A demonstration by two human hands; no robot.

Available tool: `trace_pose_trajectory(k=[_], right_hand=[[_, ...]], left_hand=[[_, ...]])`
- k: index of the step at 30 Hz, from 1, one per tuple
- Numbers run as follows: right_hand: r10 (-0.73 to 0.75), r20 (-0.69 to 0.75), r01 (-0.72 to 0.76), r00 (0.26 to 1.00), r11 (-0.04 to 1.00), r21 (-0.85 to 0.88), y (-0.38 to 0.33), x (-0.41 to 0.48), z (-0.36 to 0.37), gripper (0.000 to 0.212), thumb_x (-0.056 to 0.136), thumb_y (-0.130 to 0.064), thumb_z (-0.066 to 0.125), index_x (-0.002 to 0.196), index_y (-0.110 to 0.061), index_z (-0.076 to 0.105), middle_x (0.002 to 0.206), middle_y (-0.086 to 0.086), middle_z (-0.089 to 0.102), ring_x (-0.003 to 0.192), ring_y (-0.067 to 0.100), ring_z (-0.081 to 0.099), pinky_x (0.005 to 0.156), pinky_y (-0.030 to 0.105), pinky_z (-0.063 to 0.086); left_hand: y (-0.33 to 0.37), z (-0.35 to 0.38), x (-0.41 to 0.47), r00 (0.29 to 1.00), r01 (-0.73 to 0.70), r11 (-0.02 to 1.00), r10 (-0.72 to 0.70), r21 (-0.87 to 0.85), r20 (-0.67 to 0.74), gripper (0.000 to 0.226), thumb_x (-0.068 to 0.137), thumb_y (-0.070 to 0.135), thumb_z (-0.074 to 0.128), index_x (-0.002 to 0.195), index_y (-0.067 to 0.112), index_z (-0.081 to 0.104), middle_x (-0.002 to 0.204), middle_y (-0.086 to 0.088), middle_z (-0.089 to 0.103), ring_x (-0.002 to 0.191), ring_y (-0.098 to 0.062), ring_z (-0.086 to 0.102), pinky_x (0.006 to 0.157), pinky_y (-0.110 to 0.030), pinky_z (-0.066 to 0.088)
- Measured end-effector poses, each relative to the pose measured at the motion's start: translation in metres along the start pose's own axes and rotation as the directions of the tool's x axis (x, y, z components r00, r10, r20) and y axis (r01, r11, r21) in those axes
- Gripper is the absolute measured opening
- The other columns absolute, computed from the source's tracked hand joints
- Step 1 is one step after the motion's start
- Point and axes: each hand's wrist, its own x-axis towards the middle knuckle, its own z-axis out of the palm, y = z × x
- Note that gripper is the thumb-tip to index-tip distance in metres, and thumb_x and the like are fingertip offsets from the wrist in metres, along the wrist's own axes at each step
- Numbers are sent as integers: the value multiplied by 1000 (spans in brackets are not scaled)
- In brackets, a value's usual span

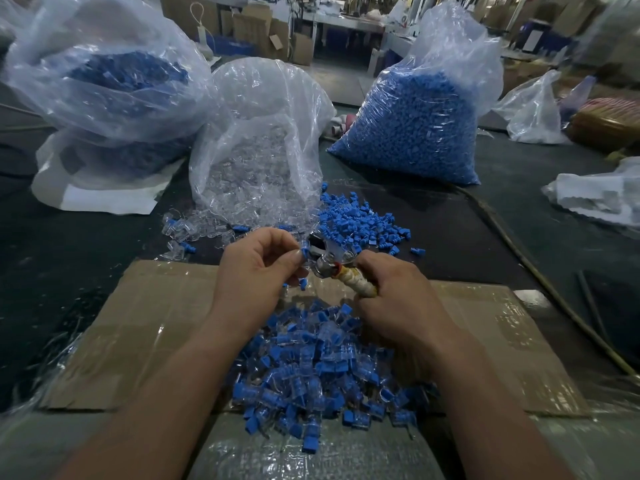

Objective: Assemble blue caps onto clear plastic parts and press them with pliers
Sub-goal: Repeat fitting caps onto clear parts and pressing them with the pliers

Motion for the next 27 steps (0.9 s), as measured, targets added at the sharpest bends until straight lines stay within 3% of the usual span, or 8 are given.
trace_pose_trajectory(k=[11, 18, 23, 27], right_hand=[[15, -33, -15, 999, 1000, 13, 1, -2, 4, 26, 70, -12, 59, 65, -28, 39, 70, -9, 50, 66, 9, 46, 52, 26, 33], [61, 42, -67, 997, 986, 156, 10, 2, -4, 25, 72, -23, 74, 87, -32, 57, 82, -15, 57, 76, 7, 53, 66, 28, 44], [127, 144, -144, 981, 983, 112, 25, 1, -14, 39, 71, -9, 71, 103, -29, 60, 83, -19, 53, 77, 1, 50, 64, 17, 41], [207, 202, -225, 957, 972, 71, 34, 0, -20, 46, 67, -15, 74, 109, -26, 60, 92, -10, 57, 83, 7, 51, 69, 26, 45]], left_hand=[[-3, 0, -1, 1000, -9, 999, 10, 32, -26, 26, 82, -8, 58, 71, 15, 58, 66, -1, 61, 52, 0, 61, 53, -11, 49], [-6, -1, 2, 998, 34, 996, -30, 79, -52, 23, 80, -2, 64, 70, 18, 61, 67, -2, 65, 59, -8, 63, 55, -18, 53], [-2, -9, 5, 996, 55, 998, -58, -39, -65, 19, 80, -4, 61, 73, 14, 62, 61, 0, 66, 55, -6, 63, 49, -16, 50], [3, -10, 2, 979, 173, 984, -168, -33, 117, 12, 74, 2, 66, 73, 14, 67, 58, 1, 67, 47, -5, 57, 41, -14, 43]])
